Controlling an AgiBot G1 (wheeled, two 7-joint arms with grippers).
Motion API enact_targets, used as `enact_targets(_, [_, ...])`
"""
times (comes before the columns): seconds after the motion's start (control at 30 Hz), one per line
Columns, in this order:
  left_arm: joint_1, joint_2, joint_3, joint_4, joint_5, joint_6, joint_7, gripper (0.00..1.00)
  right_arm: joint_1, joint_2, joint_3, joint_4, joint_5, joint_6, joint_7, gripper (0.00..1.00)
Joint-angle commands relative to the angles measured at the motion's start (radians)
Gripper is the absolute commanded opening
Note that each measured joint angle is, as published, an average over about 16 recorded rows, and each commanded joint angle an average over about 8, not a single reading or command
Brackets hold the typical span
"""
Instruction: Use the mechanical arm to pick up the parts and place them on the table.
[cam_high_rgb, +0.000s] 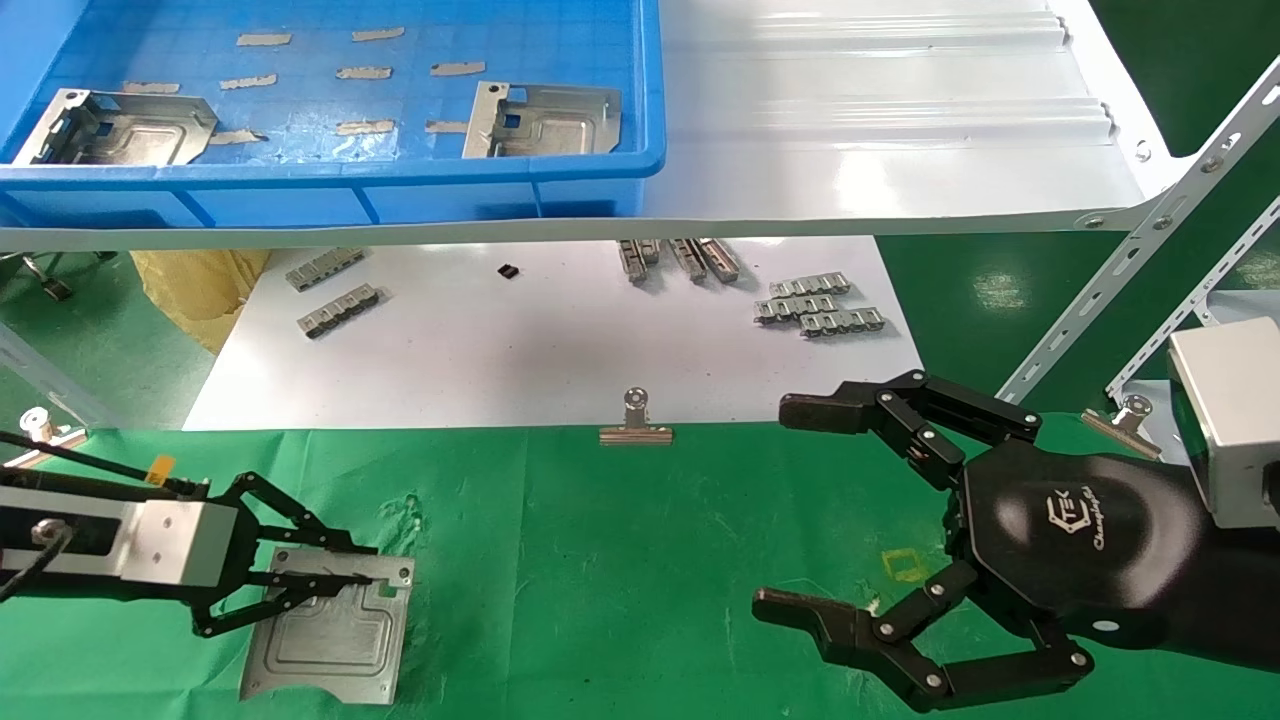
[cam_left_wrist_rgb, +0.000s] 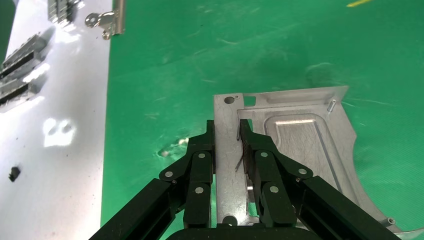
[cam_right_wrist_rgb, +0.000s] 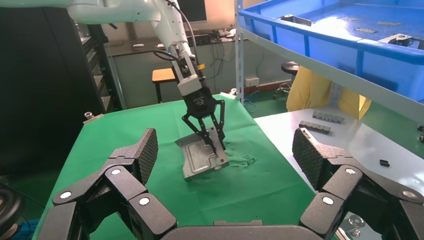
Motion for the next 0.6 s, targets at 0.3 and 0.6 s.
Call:
enact_targets(0.3, [-0.016,0.068,0.009,0.148,-0.002,-0.008,0.081,1.0,0.0,0.0,0.0,0.0,0.0,0.0,0.0,1.0])
enact_targets(0.6, [-0.027,0.075,0.001,0.177,-0.051,0.025,0.066,1.0,0.0,0.0,0.0,0.0,0.0,0.0,0.0,1.0])
